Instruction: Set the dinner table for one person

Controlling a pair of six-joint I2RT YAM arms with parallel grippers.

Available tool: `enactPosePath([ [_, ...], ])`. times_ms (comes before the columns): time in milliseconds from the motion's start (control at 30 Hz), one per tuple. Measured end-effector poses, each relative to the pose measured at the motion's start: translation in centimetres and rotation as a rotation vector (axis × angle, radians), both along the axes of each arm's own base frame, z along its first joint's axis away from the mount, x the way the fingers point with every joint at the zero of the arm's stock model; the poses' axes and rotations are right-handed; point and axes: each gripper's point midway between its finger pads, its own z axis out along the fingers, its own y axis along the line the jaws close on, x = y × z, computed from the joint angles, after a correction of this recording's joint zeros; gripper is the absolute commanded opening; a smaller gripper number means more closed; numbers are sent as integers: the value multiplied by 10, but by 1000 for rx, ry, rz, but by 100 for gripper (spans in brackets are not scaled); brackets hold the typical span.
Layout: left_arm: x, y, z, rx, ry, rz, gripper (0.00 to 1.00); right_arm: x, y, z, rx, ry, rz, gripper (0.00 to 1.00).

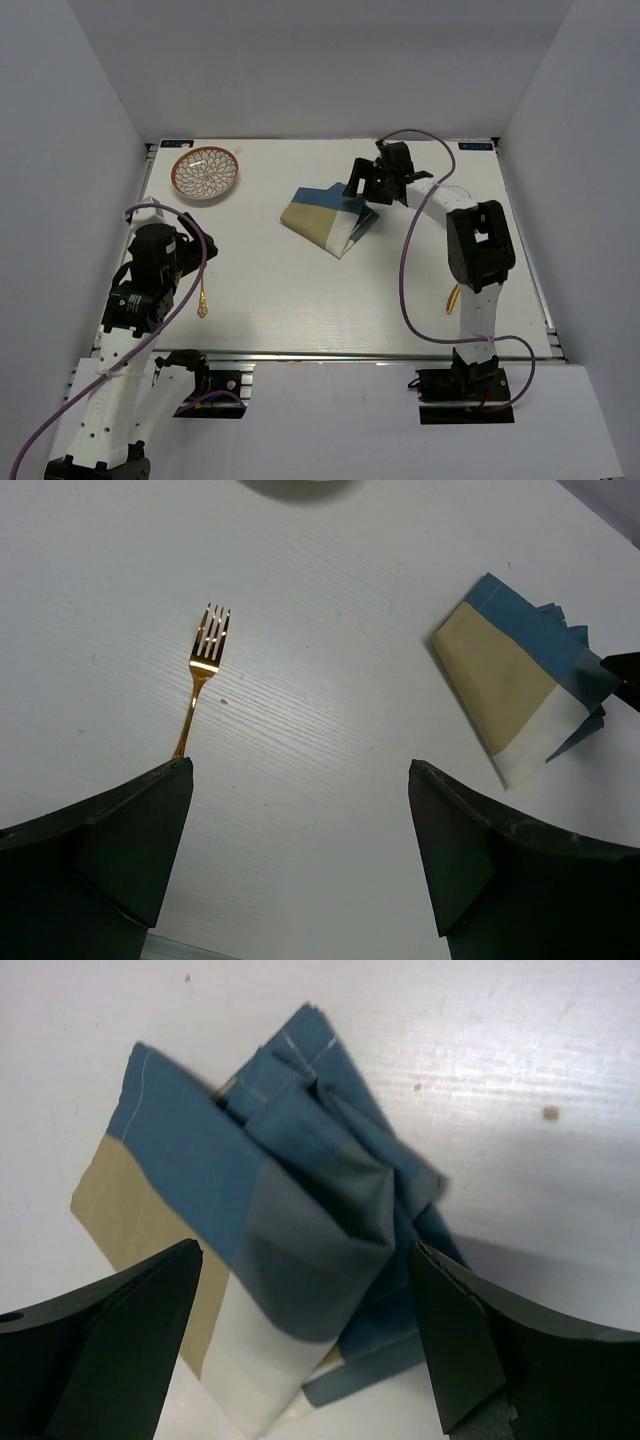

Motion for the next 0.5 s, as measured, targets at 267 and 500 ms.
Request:
enactPosePath([
  [267, 1, -1, -2, 1, 10, -10, 98, 13, 4, -5, 11, 23, 17, 83],
  [500, 2, -3, -4, 0, 21, -20, 98, 5, 12, -10, 40, 53, 60, 0],
])
